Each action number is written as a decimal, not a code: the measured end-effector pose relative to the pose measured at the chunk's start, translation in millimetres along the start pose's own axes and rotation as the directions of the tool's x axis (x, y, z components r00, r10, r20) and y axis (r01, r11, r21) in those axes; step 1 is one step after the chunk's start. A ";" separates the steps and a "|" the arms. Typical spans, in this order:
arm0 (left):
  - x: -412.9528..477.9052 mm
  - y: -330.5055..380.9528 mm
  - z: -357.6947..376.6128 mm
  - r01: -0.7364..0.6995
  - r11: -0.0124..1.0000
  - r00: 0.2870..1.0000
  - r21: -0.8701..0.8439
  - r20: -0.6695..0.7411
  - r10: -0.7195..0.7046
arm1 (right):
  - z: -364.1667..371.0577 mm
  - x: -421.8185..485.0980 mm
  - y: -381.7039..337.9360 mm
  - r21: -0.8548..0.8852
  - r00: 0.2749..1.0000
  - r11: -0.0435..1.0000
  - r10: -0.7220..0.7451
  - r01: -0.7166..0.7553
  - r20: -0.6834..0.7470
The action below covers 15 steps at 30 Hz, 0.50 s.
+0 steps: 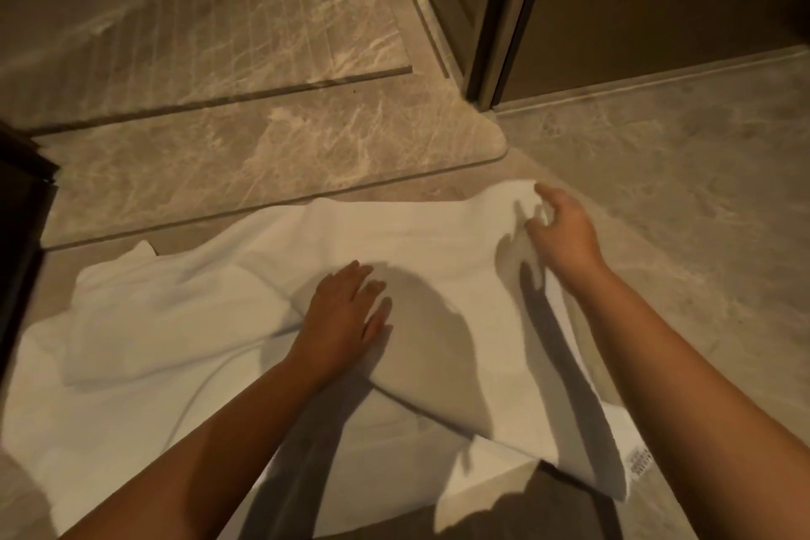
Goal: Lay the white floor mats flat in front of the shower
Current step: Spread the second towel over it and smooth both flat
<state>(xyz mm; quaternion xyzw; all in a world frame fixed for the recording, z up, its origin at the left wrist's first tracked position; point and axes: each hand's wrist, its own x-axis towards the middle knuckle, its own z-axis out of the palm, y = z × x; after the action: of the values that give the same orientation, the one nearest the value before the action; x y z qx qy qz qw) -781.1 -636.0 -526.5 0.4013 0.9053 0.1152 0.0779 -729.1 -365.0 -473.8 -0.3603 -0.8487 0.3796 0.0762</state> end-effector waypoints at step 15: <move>-110.4 -68.6 15.6 0.102 0.994 0.994 0.034 -0.027 -0.101 | 69.0 -71.1 6.6 -0.446 0.846 0.862 0.039 0.241 0.533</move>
<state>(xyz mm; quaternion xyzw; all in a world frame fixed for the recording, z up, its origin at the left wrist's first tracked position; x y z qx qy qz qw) -752.5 -760.6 -554.7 0.3545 0.9274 0.1000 0.0652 -701.5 -450.4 -516.4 -0.2032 -0.9236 0.2271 -0.2326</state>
